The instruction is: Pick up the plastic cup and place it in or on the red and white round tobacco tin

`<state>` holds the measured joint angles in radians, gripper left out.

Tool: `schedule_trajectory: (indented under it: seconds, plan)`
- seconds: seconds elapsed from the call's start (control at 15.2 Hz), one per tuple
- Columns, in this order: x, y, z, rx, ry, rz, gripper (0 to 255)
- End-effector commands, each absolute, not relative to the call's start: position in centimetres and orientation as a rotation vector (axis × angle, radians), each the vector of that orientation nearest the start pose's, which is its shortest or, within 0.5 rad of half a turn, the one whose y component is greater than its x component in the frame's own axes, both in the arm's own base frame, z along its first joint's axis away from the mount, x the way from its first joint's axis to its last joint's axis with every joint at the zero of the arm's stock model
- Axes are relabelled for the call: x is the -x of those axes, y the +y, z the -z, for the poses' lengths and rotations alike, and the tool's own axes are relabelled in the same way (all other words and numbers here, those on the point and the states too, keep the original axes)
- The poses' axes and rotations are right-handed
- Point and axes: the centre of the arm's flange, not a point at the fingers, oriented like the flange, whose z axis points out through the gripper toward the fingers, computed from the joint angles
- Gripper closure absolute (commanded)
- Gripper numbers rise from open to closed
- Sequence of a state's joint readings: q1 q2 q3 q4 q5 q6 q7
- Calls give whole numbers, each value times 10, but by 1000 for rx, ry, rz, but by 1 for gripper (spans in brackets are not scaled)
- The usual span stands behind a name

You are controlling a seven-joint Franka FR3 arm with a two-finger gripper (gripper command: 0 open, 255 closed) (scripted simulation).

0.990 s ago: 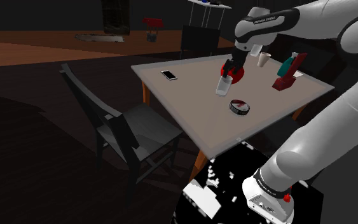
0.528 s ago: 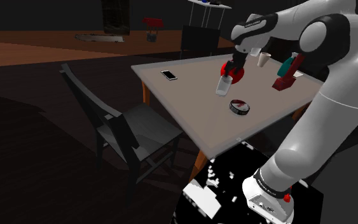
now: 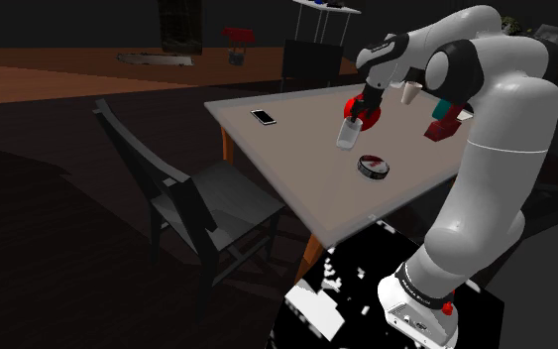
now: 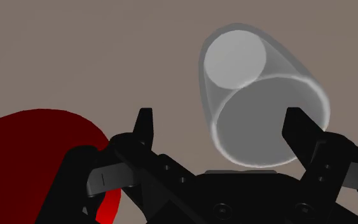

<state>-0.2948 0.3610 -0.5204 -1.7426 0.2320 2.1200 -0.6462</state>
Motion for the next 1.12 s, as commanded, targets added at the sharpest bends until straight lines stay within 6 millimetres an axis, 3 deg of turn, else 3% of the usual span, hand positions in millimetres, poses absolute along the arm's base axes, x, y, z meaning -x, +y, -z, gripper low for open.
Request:
schedule_trajectory:
  seconds: [0.0,0.26,0.73,0.79,1.06]
  plan:
    - [-475,-447,-387,3142,395,111,0]
    - [-476,-447,-368,3142,395,111,0]
    - [-476,-447,-368,3142,395,111,0]
    - [-476,-447,-368,3142,395,111,255]
    - [-476,-448,-368,3142,395,111,255]
